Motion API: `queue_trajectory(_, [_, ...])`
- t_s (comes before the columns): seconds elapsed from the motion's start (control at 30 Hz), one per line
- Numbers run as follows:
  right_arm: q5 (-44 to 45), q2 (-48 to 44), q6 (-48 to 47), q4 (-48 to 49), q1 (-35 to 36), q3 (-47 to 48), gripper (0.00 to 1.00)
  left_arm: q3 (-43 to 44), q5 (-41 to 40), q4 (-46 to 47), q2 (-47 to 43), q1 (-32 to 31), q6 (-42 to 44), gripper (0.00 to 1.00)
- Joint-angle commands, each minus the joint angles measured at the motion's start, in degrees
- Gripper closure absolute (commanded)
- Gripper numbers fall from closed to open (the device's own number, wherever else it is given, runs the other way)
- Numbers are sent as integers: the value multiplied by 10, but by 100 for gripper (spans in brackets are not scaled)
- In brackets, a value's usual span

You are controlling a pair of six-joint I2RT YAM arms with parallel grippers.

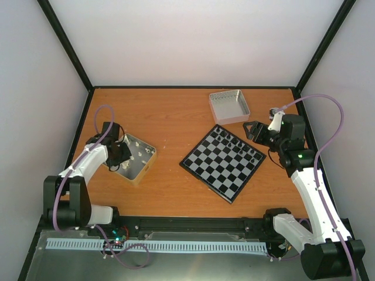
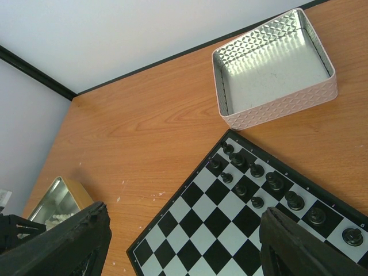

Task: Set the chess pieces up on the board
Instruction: Pick up the chess piece from the storage box.

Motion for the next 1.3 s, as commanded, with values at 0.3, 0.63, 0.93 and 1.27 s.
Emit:
queue_trajectory(0.3, [4,-5,2,4,5,-2,30,2,4,34,40,-2,5,75])
queue_trajectory(0.63, [6,-2,2,4,5,1,29,7,1,52,67,-2,6,80])
queue_trajectory(0.93, [6,-1,2,4,6,-2,29,20,14,28,39,-2,15,99])
queue_trajectory(1.27, [-15,-6,14,-6,12,-18,30,109,208,-11,-41,-88,55,99])
